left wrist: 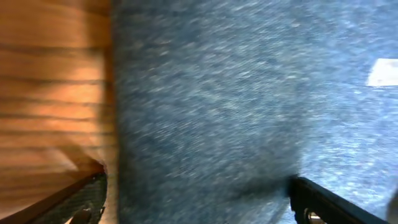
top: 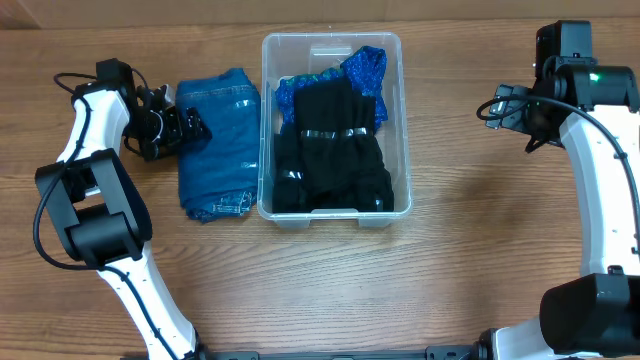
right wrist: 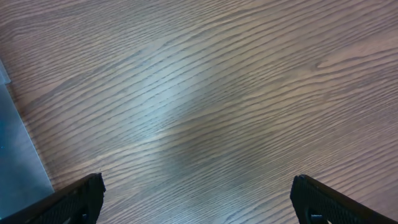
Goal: Pack container
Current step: 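Grasp the edge of the folded blue jeans with the left gripper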
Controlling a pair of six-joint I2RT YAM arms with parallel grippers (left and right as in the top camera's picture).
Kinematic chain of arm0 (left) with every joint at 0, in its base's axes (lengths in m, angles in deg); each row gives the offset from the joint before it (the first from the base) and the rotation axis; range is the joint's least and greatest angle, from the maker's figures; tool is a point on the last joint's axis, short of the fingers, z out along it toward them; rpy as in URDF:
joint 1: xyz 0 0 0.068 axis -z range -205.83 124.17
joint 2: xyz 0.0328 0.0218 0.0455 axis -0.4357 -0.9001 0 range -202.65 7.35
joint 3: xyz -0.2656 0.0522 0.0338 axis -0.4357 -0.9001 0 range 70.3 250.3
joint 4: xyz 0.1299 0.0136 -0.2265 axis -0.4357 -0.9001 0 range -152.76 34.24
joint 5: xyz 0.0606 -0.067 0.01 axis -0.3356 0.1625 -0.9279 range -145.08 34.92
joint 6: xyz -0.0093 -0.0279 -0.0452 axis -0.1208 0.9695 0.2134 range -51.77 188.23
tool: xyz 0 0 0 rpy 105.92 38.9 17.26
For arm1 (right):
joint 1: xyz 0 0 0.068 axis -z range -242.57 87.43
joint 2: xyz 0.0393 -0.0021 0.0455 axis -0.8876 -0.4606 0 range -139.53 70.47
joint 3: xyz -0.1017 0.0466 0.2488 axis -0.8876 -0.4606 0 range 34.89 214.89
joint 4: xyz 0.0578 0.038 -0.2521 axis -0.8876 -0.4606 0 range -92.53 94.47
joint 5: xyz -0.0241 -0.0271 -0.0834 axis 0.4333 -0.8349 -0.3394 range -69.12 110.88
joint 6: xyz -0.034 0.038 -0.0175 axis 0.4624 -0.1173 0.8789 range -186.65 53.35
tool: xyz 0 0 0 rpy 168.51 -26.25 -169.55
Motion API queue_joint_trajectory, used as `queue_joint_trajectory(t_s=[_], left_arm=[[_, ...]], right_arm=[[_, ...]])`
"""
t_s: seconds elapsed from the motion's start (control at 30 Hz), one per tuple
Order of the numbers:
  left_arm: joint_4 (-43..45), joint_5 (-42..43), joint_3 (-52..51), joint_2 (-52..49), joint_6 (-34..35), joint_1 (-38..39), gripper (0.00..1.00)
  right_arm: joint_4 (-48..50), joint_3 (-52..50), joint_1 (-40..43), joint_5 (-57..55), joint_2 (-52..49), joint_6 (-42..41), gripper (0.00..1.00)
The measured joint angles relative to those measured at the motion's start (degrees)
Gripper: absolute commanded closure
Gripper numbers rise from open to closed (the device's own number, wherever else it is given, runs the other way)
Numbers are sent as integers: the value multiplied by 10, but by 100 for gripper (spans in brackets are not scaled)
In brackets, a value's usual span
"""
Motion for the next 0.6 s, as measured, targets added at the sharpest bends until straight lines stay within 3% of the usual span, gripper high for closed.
queue_joint_trajectory(t_s=[0.37,0.6], left_arm=[[-1,41,0,-5,-40,0,2],[85,62,-54,14,-27,0,13]], right_arm=[[0,0,0,0,0,0,0],[0,0,0,0,0,0,0]])
